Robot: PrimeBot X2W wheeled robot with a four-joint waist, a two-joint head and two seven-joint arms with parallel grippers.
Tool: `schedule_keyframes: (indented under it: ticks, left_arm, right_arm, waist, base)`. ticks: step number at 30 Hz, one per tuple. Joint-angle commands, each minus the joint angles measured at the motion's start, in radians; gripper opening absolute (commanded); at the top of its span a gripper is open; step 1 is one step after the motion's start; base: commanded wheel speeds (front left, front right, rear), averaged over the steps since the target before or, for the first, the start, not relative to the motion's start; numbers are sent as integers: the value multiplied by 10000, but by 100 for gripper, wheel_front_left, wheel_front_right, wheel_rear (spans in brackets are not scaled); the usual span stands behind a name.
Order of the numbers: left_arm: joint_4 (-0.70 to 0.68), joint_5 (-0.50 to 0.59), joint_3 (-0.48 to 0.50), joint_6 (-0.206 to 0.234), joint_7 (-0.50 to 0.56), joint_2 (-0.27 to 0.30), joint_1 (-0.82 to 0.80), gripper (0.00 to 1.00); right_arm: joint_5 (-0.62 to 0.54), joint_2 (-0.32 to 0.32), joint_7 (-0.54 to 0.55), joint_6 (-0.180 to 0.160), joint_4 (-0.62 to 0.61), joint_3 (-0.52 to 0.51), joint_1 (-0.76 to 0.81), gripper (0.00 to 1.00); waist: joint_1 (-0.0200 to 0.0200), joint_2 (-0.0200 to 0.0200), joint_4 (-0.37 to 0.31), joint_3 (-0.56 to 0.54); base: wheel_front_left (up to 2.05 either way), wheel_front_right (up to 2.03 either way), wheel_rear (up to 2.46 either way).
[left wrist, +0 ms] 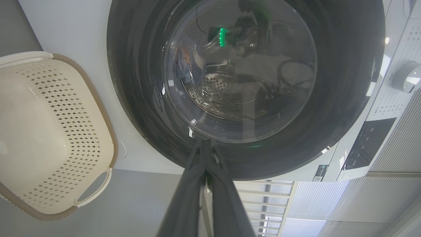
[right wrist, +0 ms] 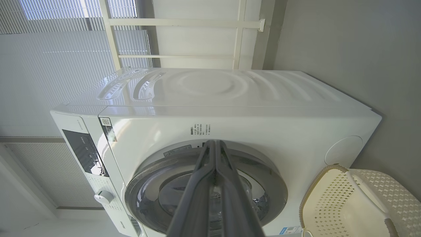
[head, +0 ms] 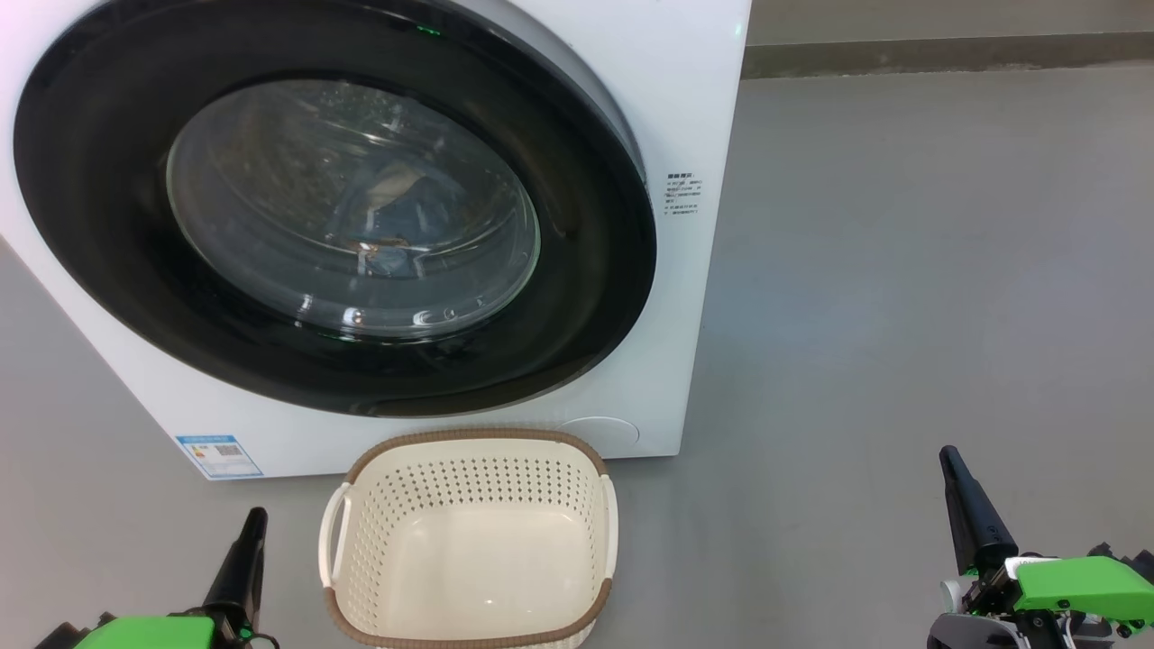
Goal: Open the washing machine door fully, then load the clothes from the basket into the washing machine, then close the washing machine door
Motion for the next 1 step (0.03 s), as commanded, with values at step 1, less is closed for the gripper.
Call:
schedule_keyframes:
  ticks: [1]
  left_arm:
    - [-213, -79, 299, -19, 67, 125, -463, 0]
  right_arm:
    - [-74, -11, 40, 16, -281, 175, -227, 0]
  waist:
    - [0, 0, 0, 0]
  base:
    - [0, 0, 0]
